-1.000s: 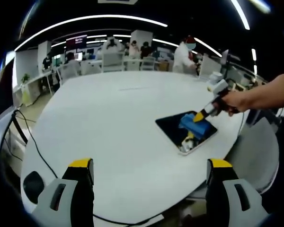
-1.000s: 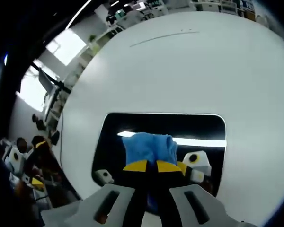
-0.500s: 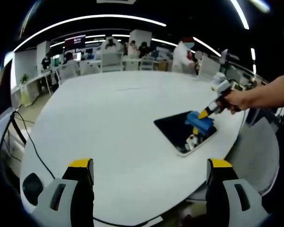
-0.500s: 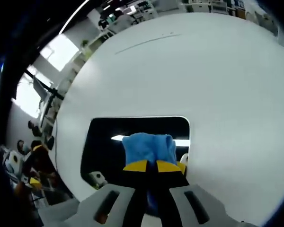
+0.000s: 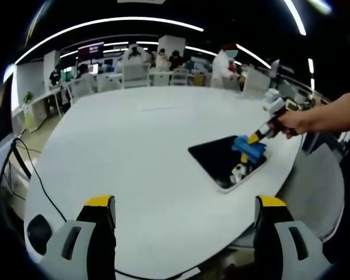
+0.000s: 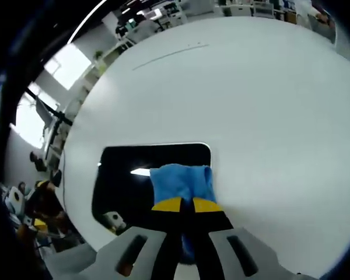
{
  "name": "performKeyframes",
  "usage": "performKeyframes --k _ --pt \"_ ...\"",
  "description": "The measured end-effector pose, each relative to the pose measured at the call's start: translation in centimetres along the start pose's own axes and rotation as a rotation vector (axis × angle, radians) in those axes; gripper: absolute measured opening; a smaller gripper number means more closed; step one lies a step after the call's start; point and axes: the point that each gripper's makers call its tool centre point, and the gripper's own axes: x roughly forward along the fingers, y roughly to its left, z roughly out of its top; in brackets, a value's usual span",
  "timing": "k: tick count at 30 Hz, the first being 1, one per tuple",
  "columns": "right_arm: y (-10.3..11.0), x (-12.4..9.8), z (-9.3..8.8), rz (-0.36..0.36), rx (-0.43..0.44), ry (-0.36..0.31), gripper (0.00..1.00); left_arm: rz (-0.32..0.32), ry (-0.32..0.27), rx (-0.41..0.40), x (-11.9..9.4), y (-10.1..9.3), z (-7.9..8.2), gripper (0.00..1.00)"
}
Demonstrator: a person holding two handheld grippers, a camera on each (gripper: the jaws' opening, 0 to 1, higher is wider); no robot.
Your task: Wipe the mirror surface with the cleaning cloth until all visible marks leave the cleaned area.
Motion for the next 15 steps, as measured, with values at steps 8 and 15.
performKeyframes --k 8,15 --pt "-1.0 -0.6 -0.1 -0.031 0.019 -0.008 0.00 0.004 0.003 0.005 -0.2 0.3 0.1 1.00" --pt "-0.9 -0.5 -0.3 -0.027 0.021 -0.012 0.00 -0.001 0.009 0.008 -0.1 0.1 -0.1 1.00"
